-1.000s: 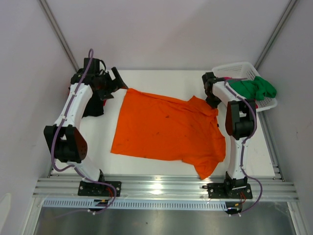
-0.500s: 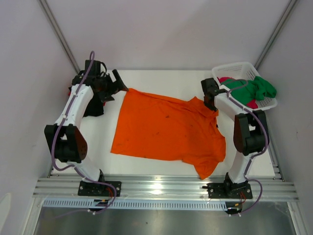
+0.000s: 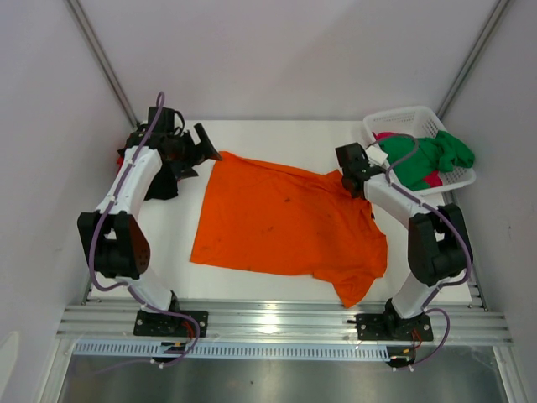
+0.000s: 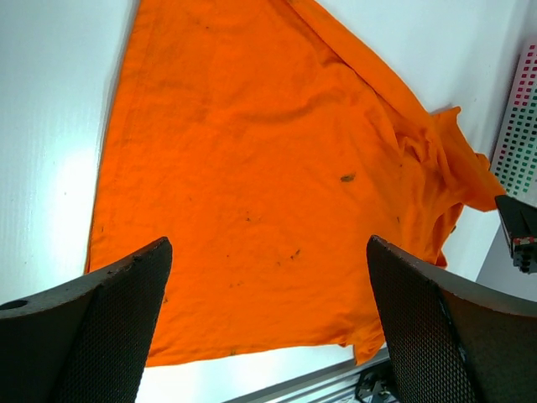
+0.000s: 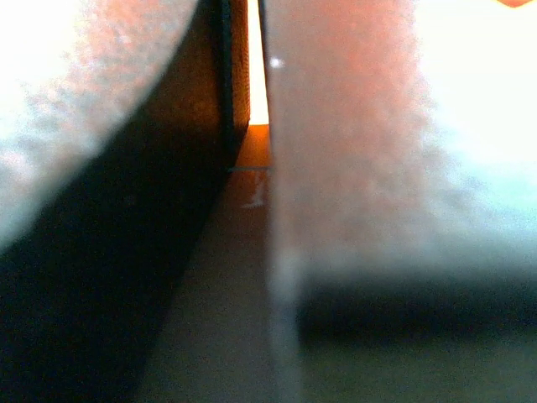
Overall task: Fold and stack the t-shirts
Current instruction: Flatten out the tshirt
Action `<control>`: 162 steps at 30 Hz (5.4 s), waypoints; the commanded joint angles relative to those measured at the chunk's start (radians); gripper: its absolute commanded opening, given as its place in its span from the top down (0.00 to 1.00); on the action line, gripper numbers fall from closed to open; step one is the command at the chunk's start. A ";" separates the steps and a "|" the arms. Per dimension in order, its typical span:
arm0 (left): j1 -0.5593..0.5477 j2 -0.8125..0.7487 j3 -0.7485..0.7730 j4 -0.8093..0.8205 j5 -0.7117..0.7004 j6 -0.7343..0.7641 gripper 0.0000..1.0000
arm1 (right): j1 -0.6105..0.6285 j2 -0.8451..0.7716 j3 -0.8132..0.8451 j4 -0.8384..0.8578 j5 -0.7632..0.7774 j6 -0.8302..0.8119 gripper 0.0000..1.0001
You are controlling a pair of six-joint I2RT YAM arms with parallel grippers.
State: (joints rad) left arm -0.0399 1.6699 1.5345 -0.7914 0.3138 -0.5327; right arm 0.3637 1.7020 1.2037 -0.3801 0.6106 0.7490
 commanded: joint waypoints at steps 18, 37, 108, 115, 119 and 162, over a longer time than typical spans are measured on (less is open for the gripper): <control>0.006 0.047 0.092 0.009 0.018 -0.023 0.01 | 0.273 -0.119 -0.174 0.047 0.058 -0.148 1.00; 0.006 0.030 0.044 0.007 0.022 0.005 0.00 | 0.251 -0.136 -0.193 0.040 0.061 0.010 0.33; 0.012 0.051 0.009 0.015 0.021 0.022 0.00 | 0.047 -0.242 -0.188 -0.348 -0.160 0.834 0.48; 0.012 0.053 0.012 0.020 0.025 0.022 0.01 | 0.034 -0.222 -0.222 -0.312 -0.155 0.825 0.55; 0.012 0.048 0.012 0.014 0.022 0.025 0.01 | 0.034 -0.179 -0.217 -0.267 -0.160 0.800 0.69; 0.012 0.060 -0.010 0.018 0.033 0.030 0.00 | 0.026 -0.349 -0.497 0.197 -0.103 0.868 0.48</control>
State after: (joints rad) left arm -0.0368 1.7374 1.5093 -0.7837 0.3443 -0.5217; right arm 0.3954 1.3506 0.7059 -0.2981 0.5129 1.6215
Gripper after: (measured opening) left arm 0.994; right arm 0.527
